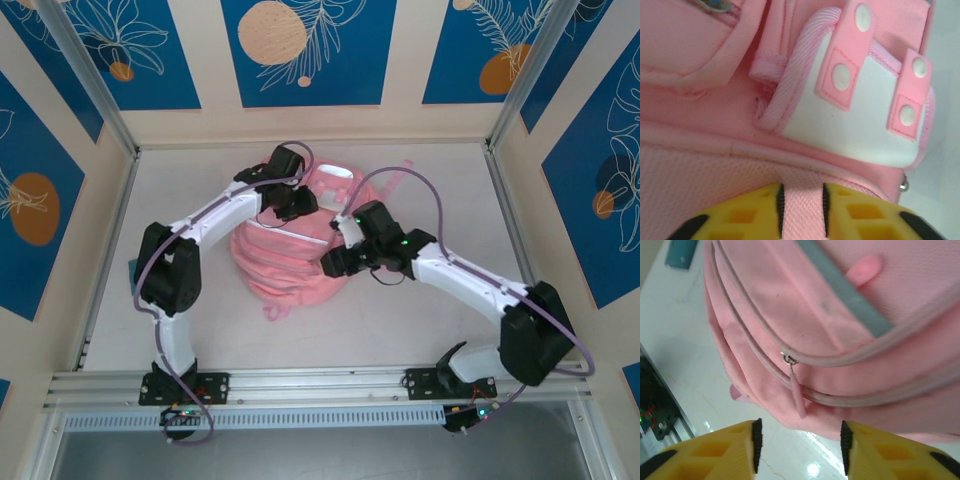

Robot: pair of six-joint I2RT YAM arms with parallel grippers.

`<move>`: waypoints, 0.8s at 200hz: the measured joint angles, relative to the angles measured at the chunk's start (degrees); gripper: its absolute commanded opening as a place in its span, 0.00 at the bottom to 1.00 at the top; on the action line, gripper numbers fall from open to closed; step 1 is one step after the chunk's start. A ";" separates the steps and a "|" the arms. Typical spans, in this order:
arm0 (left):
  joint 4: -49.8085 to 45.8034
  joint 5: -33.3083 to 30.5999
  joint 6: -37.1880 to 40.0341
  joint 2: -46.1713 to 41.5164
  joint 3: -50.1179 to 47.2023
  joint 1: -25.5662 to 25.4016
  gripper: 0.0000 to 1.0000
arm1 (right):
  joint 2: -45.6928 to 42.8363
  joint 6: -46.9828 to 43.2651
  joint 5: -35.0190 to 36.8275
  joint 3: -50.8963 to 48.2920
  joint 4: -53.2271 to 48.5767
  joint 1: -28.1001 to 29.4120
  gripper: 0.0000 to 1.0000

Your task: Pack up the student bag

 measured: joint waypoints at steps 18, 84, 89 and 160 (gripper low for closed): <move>-0.28 -0.22 0.35 -3.65 -2.10 0.00 0.47 | -4.31 3.61 -0.76 -1.60 0.59 -2.73 0.67; -4.92 -8.59 0.94 -19.34 -11.39 -4.55 0.61 | -7.02 11.30 -1.40 -1.84 -1.81 -7.34 0.92; -5.51 -9.62 0.70 -20.13 -12.11 -5.60 0.61 | -7.04 11.50 -1.11 -1.79 -2.05 -7.45 0.93; -7.56 -19.02 -7.56 -22.49 -20.31 -21.31 0.59 | -7.13 16.13 6.21 -1.75 -4.76 -9.99 0.99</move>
